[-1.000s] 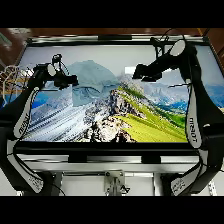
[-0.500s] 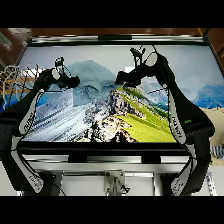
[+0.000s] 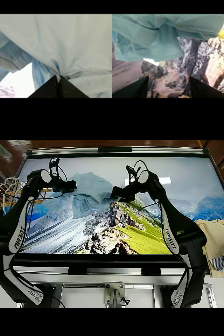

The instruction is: Fold the shirts.

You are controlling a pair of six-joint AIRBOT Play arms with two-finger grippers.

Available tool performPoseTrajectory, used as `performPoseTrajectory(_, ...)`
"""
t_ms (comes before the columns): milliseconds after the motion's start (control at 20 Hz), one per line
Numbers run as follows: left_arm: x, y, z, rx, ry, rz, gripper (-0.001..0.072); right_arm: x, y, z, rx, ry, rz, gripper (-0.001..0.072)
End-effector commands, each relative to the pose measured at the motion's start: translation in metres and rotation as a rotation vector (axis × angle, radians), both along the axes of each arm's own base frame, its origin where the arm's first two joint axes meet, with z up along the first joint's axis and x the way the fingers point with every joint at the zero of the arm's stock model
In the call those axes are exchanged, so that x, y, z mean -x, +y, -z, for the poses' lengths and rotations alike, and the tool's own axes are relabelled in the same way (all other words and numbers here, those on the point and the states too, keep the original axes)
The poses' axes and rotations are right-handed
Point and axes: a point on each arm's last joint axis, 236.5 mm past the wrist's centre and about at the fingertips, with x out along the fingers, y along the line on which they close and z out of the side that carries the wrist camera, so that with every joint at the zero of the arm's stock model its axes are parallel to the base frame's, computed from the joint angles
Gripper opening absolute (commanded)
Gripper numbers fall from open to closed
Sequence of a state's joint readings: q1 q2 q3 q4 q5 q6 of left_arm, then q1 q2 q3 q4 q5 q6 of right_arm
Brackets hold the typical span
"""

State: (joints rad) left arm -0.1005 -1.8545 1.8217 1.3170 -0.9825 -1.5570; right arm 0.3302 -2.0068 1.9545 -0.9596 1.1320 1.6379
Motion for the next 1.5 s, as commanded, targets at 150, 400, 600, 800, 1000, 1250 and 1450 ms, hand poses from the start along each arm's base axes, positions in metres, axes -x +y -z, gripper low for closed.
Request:
performPoseTrajectory(150, 0.059, -0.008, -0.043, -0.062, 0.091, 0.172, 0.0054, 0.004, 0.059, -0.005, -0.118, -0.006, 0.036, 0.0629)
performPoseTrajectory(400, 0.066, -0.018, -0.077, -0.06, 0.025, 0.191, 0.0054, 0.029, 0.105, 0.011, -0.203, 0.087, 0.023, 0.0629)
performPoseTrajectory(600, 0.07, -0.026, -0.089, -0.052, 0.005, 0.204, 0.0054, 0.022, 0.122, 0.018, -0.236, 0.061, 0.057, 0.063)
performPoseTrajectory(800, 0.074, -0.029, -0.103, -0.055, -0.026, 0.22, 0.0054, -0.003, 0.124, -0.001, -0.324, 0.024, 0.157, 0.063)
performPoseTrajectory(1000, 0.073, -0.022, -0.106, -0.065, -0.035, 0.219, 0.0053, 0.016, 0.087, 0.001, -0.182, 0.027, 0.016, 0.063)
performPoseTrajectory(1250, 0.074, -0.025, -0.106, -0.056, -0.035, 0.223, 0.0053, -0.001, 0.056, 0.008, -0.127, 0.032, 0.079, 0.063)
performPoseTrajectory(1450, 0.077, -0.035, -0.118, -0.011, -0.053, 0.233, 0.0054, -0.009, 0.056, 0.033, -0.119, 0.056, 0.128, 0.063)
